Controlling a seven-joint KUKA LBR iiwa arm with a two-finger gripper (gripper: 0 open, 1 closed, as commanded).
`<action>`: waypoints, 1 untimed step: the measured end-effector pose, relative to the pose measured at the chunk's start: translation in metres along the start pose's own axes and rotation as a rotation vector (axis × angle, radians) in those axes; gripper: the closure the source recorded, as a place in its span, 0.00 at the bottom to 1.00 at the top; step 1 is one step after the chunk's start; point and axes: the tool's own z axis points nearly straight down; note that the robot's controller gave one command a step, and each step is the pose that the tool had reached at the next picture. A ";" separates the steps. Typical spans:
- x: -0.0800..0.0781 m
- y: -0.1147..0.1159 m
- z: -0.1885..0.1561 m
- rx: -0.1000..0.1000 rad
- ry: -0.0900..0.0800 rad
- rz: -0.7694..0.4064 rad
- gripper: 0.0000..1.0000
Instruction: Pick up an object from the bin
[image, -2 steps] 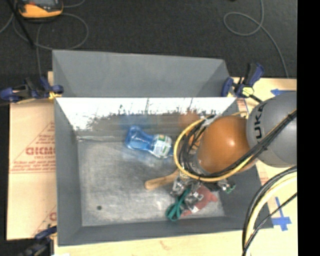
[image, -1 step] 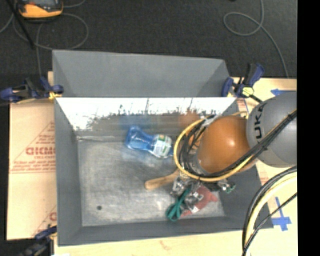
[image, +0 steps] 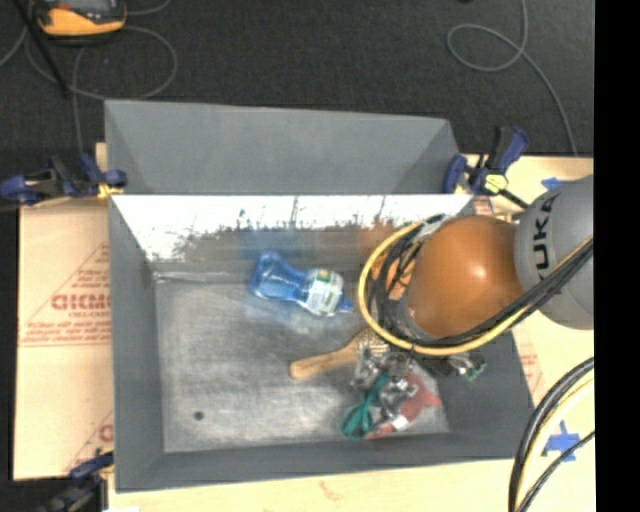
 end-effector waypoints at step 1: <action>-0.002 0.002 -0.068 0.002 -0.002 -0.089 1.00</action>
Offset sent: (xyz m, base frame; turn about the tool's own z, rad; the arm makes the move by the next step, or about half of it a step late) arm -0.0009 0.0071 0.1771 -0.1431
